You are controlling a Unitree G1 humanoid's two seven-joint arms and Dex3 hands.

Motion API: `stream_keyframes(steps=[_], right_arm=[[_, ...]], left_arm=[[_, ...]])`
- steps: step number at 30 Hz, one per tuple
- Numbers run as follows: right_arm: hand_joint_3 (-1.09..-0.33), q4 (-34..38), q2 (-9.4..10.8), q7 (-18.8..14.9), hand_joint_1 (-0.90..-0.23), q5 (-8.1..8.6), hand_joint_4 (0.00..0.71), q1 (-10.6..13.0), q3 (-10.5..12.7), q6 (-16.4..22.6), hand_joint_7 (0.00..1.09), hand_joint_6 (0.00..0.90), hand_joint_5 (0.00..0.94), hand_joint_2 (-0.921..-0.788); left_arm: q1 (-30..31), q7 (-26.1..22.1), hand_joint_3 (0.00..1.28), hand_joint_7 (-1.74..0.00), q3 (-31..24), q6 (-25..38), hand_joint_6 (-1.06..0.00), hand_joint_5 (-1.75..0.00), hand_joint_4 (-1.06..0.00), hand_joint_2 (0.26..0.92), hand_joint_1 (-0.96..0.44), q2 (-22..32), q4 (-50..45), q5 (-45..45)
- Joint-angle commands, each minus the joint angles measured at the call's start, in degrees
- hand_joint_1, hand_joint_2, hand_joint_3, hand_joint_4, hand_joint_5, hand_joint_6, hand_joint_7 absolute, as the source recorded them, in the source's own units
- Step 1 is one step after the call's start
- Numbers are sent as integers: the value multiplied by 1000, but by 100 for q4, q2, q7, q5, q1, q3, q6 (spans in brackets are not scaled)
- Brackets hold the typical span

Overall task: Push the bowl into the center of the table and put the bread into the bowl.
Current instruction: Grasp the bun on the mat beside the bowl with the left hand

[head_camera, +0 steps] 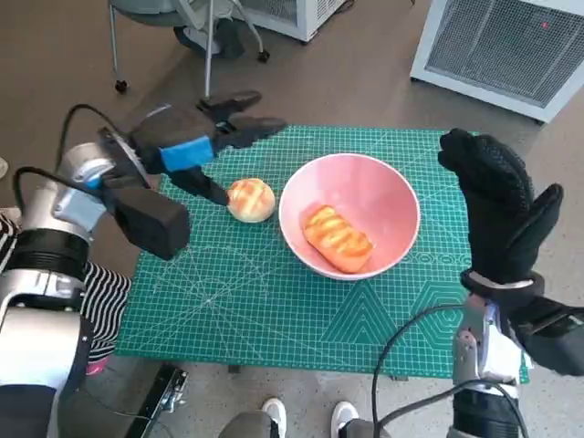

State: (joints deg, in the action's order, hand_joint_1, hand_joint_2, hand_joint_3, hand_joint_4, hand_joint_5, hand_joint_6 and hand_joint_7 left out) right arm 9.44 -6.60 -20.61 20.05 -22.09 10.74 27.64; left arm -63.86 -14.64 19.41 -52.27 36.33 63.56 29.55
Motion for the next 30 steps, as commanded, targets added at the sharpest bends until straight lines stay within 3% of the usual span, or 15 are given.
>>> stream_keyframes(steps=[1,21,30], right_arm=[[-735,110,-64,-71,-731,22,144,4,13,-63,329,78,0,-921],[-735,120,-150,-176,-732,100,149,-22,62,-111,335,75,2,-921],[-735,37,-200,-197,-727,147,148,20,92,-187,338,73,1,-921]], left_arm=[[-62,-52,1,-32,48,238,-249,-18,-109,737,-545,-8,96,79],[-55,-66,2,-22,123,970,-241,-6,-117,744,-444,-443,634,128],[-125,-154,7,-6,240,1656,-218,0,-100,756,-410,-783,955,231]])
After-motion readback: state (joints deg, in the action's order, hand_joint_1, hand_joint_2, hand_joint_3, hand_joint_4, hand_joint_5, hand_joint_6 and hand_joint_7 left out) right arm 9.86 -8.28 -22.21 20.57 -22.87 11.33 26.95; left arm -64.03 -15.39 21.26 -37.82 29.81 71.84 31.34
